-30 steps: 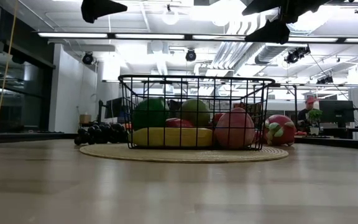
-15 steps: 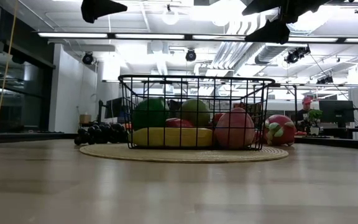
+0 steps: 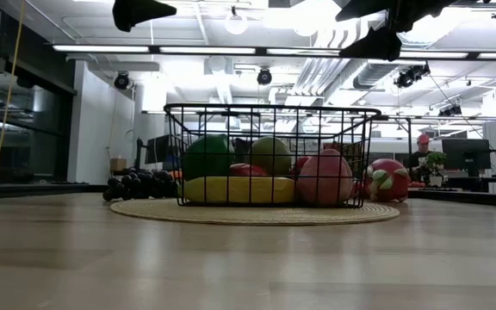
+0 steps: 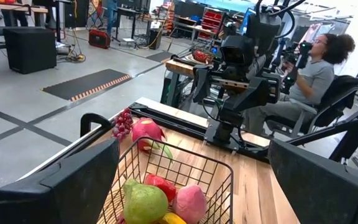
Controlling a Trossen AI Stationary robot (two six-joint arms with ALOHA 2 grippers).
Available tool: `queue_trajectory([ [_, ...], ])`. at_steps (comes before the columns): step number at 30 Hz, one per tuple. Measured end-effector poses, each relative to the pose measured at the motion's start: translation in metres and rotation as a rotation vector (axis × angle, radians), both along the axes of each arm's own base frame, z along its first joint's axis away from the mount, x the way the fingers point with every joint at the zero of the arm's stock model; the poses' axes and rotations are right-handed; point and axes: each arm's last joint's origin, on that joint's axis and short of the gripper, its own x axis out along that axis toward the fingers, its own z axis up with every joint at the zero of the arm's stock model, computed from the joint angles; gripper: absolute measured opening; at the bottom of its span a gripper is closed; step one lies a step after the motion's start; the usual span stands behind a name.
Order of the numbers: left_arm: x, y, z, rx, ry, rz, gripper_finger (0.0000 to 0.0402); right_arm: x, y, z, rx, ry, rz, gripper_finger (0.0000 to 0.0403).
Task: Build produce basket
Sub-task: Put the violet grapes into the wire basket
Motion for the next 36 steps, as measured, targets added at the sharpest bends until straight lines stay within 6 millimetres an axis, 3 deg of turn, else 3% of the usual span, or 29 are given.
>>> queue_trajectory([
  [36,0.0001,-0.0010,-0.0021,0.084,0.058,-0.042,0.0397,-0.0001,0.0000,0.0000,-0.007,0.002,0.003,0.0387],
])
